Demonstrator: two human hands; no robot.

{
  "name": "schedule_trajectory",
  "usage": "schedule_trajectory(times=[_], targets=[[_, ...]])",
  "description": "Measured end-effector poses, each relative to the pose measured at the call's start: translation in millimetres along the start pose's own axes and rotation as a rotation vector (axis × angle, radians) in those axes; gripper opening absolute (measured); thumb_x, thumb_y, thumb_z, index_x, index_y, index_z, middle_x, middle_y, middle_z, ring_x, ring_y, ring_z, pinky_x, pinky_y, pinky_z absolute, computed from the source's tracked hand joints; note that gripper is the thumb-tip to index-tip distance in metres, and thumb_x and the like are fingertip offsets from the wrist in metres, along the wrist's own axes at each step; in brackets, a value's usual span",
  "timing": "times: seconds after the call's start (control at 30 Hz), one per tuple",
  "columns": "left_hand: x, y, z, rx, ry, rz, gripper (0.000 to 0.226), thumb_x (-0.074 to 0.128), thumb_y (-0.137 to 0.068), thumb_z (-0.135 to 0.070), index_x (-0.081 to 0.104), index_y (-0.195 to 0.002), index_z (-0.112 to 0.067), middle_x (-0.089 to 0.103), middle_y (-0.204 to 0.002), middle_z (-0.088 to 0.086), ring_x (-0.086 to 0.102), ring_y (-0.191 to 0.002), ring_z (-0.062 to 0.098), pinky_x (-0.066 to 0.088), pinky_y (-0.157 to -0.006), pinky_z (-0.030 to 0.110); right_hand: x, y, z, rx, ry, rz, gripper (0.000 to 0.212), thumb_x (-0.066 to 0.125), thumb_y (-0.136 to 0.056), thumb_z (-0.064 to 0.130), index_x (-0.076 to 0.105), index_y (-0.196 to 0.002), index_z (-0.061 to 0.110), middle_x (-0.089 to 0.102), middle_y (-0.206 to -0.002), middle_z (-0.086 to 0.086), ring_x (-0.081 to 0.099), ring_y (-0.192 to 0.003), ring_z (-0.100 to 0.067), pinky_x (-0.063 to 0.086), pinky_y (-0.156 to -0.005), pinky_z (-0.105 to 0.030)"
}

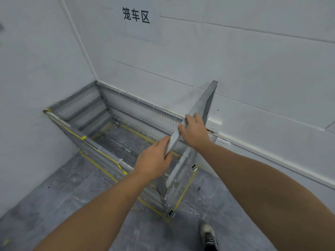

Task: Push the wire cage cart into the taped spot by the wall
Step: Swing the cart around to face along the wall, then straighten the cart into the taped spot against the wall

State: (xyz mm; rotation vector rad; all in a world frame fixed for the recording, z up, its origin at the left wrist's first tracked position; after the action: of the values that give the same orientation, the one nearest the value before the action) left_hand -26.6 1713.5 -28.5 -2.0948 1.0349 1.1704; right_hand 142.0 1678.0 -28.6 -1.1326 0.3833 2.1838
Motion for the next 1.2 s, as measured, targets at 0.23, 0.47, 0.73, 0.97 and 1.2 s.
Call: schedule_trajectory(times=[0.23,0.47,0.73,0.97,1.2], targets=[[13,-36,-10,-0.252,-0.194,0.143,0.034,0.043,-0.099,-0.035,0.039,-0.127,-0.017,0.063,-0.102,0.015,0.055,-0.076,0.034,0.046,-0.064,0.041,-2,-49,-10,-0.311,0.240,0.034,0.060,0.030,-0.098,0.051,0.055,-0.134,0.011,0.031,-0.156,-0.019,0.017,-0.148,-0.033,0.016,-0.118,-0.053],[23,-52,-19,-0.555,-0.322,0.021,0.050,0.034,-0.087,-0.074,0.038,-0.094,-0.025,0.057,-0.091,0.002,0.057,-0.078,0.028,0.051,-0.069,0.043,-3,-80,-32,-0.682,0.346,0.222,0.068,0.010,-0.092,0.069,0.041,-0.142,0.034,0.030,-0.158,0.002,0.007,-0.150,-0.019,0.005,-0.114,-0.063],[19,-51,-29,-0.656,-0.468,-0.147,0.048,0.030,-0.093,-0.067,0.045,-0.096,-0.022,0.061,-0.091,0.001,0.061,-0.080,0.028,0.048,-0.065,0.038,-17,-118,-42,-0.943,0.456,0.332,0.084,0.002,-0.082,0.079,0.034,-0.146,0.035,0.031,-0.157,0.002,0.013,-0.149,-0.024,0.001,-0.115,-0.063],[20,-65,-35,-0.697,-0.502,-0.128,0.046,0.026,-0.092,-0.069,0.040,-0.089,-0.025,0.051,-0.080,-0.005,0.059,-0.072,0.023,0.050,-0.064,0.038,-21,-147,-50,-0.981,0.488,0.387,0.097,-0.003,-0.071,0.088,0.035,-0.145,0.039,0.030,-0.158,0.005,0.015,-0.148,-0.019,-0.004,-0.117,-0.060],[21,-82,-38,-0.699,-0.524,-0.176,0.047,0.022,-0.088,-0.075,0.034,-0.086,-0.030,0.049,-0.075,-0.009,0.054,-0.064,0.017,0.046,-0.055,0.033,-27,-172,-49,-1.087,0.431,0.205,0.083,0.011,-0.076,0.089,0.057,-0.094,0.022,0.058,-0.101,0.000,0.054,-0.099,-0.027,0.030,-0.100,-0.052]])
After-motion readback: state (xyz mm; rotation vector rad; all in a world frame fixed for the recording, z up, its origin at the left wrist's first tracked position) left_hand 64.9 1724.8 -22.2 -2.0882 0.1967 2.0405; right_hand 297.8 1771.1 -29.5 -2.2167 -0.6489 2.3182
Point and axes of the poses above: each hand's wrist, its own y-axis away from the middle knuckle, its own x-axis out of the palm, z = x × y, the point moved 8 cm from there along -y, towards the middle knuckle
